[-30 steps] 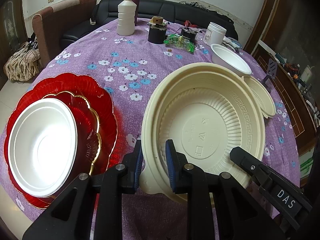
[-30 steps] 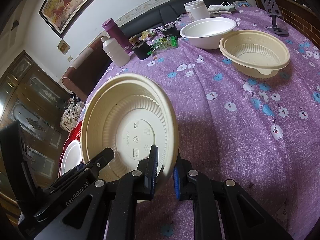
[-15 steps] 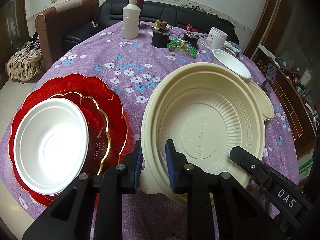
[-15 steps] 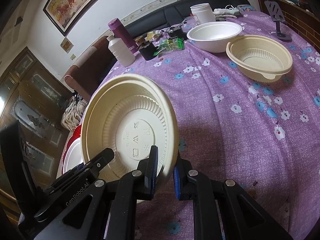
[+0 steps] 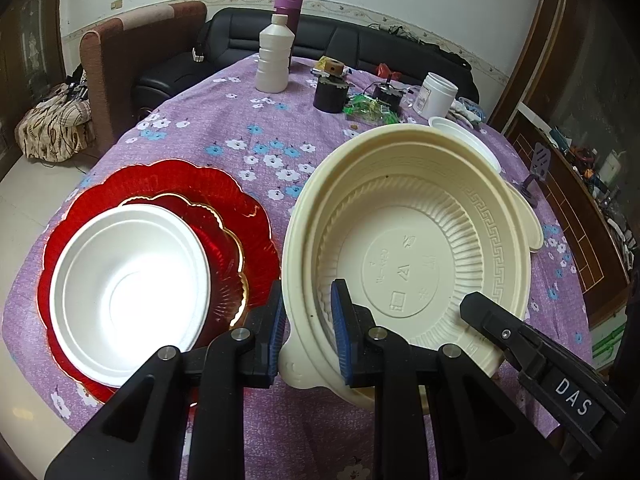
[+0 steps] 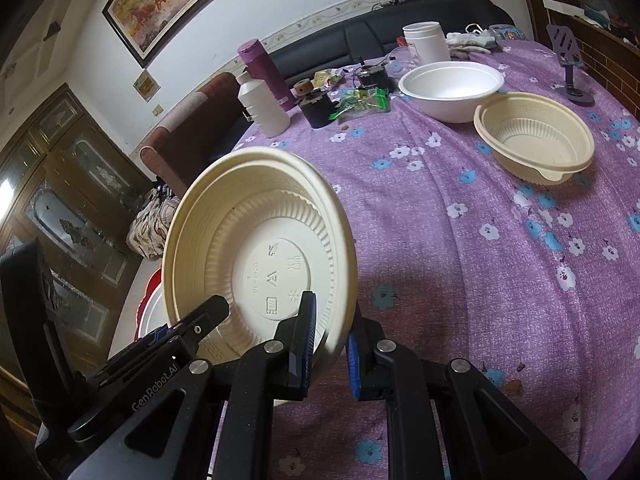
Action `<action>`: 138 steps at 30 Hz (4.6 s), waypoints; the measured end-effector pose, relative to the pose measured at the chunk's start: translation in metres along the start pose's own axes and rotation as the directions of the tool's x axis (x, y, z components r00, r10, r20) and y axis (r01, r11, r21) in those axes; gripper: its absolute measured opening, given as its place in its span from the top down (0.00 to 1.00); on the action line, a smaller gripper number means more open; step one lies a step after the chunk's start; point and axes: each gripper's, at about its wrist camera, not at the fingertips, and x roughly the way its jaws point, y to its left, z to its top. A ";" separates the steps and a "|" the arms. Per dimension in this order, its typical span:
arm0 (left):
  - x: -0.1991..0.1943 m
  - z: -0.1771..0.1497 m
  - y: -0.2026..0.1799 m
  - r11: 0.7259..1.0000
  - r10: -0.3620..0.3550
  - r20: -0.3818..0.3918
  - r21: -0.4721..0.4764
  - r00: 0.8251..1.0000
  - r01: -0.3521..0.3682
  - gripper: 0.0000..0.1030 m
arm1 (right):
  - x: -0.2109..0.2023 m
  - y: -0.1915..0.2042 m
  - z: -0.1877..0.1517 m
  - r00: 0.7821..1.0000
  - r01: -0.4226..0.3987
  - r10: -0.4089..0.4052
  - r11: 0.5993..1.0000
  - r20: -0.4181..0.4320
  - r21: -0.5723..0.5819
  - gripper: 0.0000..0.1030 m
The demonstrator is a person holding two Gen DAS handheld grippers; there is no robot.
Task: Organize plates and bowls
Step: 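Lower the large beige bowl onto the white foam bowl, then open the left gripper and release the beige bowl, then move the left gripper to the smaller beige bowl and grasp its rim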
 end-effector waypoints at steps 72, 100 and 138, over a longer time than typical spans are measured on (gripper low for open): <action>-0.028 -0.011 0.151 0.952 0.206 -0.022 -0.227 0.978 -0.206 0.81 | 0.089 0.153 -0.014 0.945 -0.234 0.167 0.946 -0.280 -0.224 0.88; -0.024 -0.002 0.169 0.905 0.215 -0.006 -0.376 0.977 -0.201 0.41 | 0.082 0.145 -0.002 0.975 -0.183 0.151 0.960 -0.161 -0.211 0.31; 0.142 0.083 -0.202 0.985 -0.113 -0.205 0.103 0.972 0.136 0.19 | -0.021 -0.247 0.094 0.994 0.015 -0.069 0.844 0.081 0.537 0.24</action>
